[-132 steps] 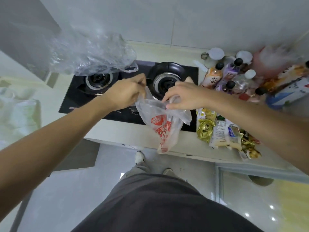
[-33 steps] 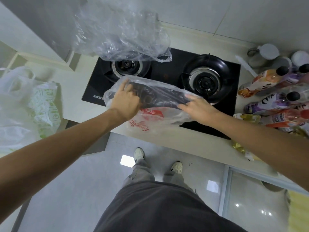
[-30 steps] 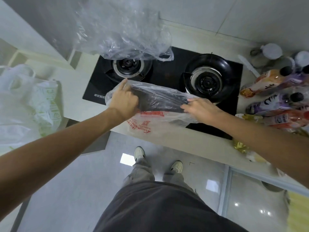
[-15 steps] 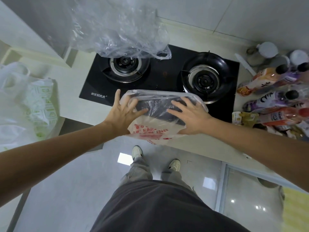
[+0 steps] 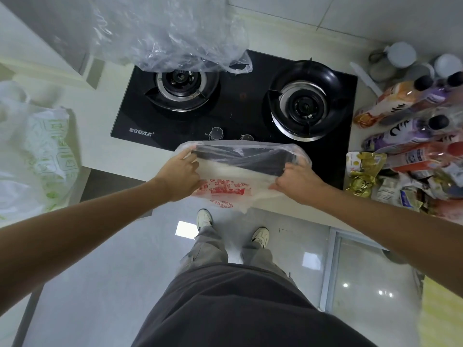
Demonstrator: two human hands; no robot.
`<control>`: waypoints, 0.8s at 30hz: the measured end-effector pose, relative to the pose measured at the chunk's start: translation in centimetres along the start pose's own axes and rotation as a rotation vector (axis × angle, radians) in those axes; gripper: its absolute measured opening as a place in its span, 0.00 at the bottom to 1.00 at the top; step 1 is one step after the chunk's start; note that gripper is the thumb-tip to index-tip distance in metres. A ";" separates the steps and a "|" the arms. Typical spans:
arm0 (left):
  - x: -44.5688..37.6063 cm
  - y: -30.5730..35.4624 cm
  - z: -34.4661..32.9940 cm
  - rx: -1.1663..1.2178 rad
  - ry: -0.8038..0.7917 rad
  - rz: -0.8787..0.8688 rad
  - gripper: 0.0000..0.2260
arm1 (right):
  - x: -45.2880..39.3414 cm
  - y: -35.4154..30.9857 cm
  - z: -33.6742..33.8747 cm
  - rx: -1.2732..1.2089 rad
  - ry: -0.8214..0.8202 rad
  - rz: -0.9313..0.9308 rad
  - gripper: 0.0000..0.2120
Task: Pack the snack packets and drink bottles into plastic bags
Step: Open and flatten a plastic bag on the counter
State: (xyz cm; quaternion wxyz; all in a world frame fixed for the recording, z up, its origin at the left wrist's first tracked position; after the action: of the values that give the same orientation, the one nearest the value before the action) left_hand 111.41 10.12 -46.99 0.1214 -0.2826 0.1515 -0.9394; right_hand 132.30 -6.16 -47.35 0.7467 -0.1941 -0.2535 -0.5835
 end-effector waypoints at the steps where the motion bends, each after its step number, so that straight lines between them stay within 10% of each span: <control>1: -0.3 -0.3 0.1 -0.019 -0.021 0.048 0.26 | 0.1 0.2 0.1 0.022 -0.005 -0.051 0.24; 10: -0.1 0.1 1.3 -0.322 -0.366 0.181 0.07 | -0.3 0.1 0.3 -0.051 -0.090 -0.230 0.37; 17: -0.4 1.3 1.4 -0.243 -0.207 0.242 0.43 | 0.1 -0.8 0.8 -0.215 -0.021 -0.203 0.59; 21: -0.4 -0.1 2.1 -0.256 -0.222 0.271 0.24 | 0.9 -0.3 1.6 -0.177 0.004 -0.301 0.62; 24: -0.6 -1.0 3.0 -0.242 -0.144 0.280 0.28 | 1.4 0.3 2.0 -0.127 -0.001 -0.385 0.55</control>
State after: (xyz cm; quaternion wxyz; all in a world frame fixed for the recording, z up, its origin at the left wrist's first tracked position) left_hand 113.45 10.61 -44.53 0.2266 -0.3377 0.2920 -0.8657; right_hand 132.58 -6.00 -44.90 0.6075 -0.1891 -0.2492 -0.7302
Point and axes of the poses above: each hand's wrist, its own x-axis away from the middle knuckle, its own z-axis out of the back of the hand, y = z × x, the point moved 7 cm from there along -x, towards the middle knuckle, and after that the axes turned 12 degrees about z, right-handed, at the moved point
